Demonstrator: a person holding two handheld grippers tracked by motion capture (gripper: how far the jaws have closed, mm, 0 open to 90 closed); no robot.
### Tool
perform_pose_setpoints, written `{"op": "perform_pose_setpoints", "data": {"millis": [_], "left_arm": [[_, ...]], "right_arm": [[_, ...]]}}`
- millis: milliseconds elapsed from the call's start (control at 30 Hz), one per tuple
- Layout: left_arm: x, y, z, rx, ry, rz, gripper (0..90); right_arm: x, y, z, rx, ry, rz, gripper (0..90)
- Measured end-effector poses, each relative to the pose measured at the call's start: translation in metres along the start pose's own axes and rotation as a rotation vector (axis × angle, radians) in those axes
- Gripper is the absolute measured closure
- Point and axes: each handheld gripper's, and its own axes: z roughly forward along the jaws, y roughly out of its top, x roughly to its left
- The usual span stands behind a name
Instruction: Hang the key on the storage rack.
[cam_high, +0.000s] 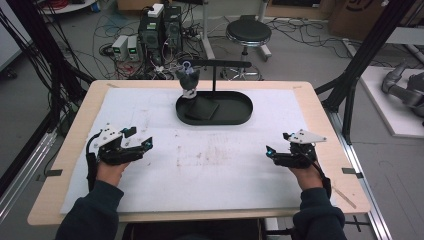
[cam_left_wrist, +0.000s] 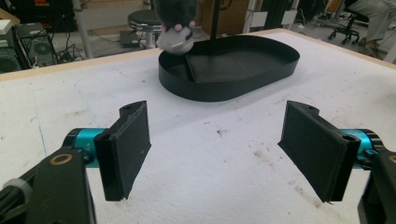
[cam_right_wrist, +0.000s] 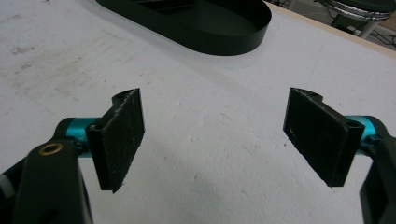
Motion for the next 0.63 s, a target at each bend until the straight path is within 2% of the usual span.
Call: {"op": "perform_pose_setpoints", "data": {"millis": [367, 633], "left_arm": [[0.0002, -0.0012, 0.0035, 0.005, -0.009, 0.003, 23.8], [0.002, -0.0007, 0.002, 0.004, 0.004, 0.001, 23.8]], "right_arm": [[-0.0002, -0.0009, -0.0006, 0.001, -0.007, 0.011, 20.9], [-0.0016, -0.0012, -0.0008, -0.003, -0.007, 0.013, 20.8]]}}
